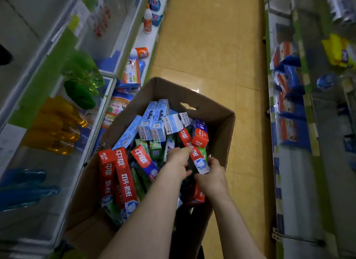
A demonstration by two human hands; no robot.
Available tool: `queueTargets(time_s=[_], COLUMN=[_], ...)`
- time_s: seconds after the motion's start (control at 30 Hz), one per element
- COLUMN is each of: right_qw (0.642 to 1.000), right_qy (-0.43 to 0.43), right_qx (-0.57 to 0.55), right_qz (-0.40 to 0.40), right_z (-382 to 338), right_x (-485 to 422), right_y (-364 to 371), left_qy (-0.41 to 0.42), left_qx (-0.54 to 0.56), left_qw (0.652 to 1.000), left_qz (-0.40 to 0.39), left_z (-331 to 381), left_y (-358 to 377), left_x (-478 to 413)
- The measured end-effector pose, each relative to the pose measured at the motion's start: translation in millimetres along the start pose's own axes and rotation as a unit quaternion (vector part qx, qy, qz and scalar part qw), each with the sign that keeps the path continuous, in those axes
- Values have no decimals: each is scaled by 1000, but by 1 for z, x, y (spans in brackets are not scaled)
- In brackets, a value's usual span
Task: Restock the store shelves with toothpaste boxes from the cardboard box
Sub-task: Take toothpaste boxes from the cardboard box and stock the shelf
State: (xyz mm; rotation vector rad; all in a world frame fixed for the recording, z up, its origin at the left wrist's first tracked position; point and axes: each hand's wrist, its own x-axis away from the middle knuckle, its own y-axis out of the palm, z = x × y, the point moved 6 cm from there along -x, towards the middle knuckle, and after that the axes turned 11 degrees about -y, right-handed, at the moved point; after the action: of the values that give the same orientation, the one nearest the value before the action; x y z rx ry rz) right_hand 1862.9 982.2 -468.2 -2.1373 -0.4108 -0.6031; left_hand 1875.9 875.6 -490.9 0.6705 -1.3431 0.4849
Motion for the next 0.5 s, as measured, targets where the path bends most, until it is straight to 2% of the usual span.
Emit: queueTargets(time_s=[0.3, 0.5], right_qw=[992, 990], right_qy=[-33, -56], right_qx=[115, 124], right_qz=[31, 29], right_z=[-15, -30], right_x=[3, 27], right_y=[-4, -25], left_qy=[-42, -56], left_qx=[-31, -17], left_qw=[998, 995], left_qz=[-41, -81], left_z=[-12, -12], left_y=[-1, 6], left_x=[-9, 7])
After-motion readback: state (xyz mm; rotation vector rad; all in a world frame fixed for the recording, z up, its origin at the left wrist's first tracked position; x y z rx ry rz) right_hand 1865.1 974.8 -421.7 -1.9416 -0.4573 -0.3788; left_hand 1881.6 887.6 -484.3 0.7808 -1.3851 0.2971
